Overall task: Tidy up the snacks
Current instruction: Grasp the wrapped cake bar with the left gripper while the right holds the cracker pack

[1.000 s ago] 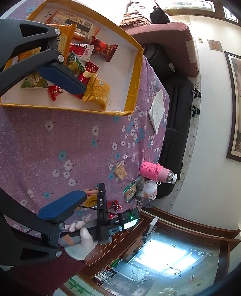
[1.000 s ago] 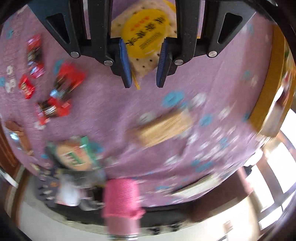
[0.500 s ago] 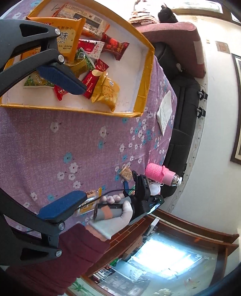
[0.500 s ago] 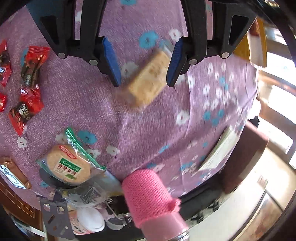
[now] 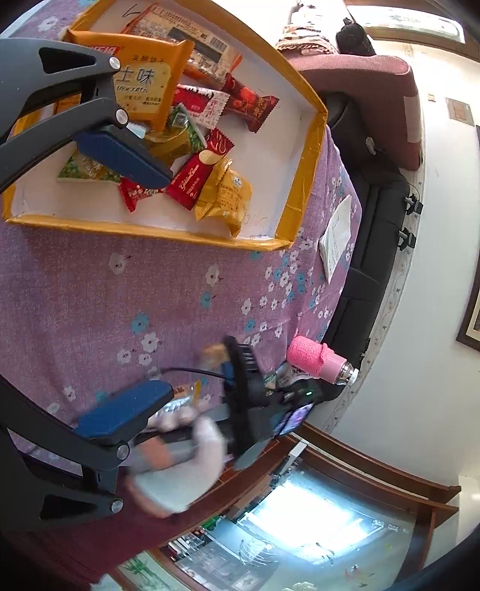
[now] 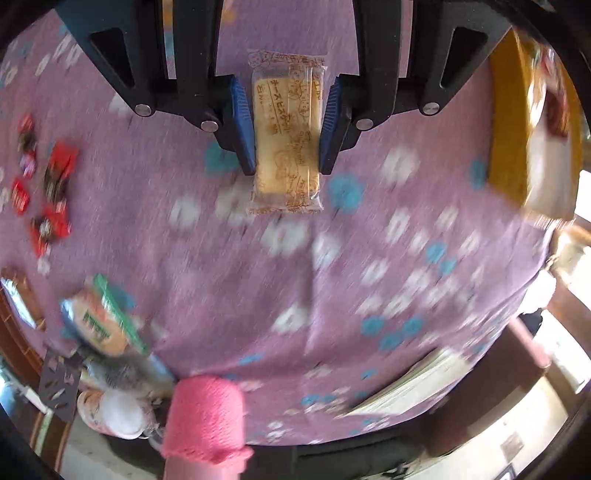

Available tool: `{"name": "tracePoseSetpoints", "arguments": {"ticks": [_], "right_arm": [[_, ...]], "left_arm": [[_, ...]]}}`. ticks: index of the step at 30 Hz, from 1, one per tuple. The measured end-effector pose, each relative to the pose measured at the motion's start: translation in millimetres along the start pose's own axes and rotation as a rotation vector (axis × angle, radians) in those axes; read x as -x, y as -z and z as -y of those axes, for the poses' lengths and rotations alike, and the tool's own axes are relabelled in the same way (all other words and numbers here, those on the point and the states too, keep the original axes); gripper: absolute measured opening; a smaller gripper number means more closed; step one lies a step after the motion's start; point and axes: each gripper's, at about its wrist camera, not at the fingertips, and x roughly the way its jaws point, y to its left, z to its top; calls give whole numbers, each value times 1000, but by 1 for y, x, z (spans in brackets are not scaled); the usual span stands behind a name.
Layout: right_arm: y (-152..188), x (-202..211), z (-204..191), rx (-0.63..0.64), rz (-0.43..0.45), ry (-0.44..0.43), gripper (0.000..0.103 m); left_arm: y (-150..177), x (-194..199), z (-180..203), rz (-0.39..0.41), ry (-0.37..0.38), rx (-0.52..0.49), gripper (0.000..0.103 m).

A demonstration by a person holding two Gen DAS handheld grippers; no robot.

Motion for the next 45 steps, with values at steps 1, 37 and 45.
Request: {"name": "tracePoseSetpoints", "arguments": {"ticks": [1, 37, 45], "right_arm": [[16, 1, -10, 8, -31, -60, 35], [112, 42, 83, -55, 220, -17, 72], [114, 40, 88, -99, 273, -77, 72]], "left_arm": [[0, 0, 2, -5, -1, 0, 103], [16, -144, 90, -281, -168, -214, 79], [20, -141, 97, -252, -132, -283, 32]]}}
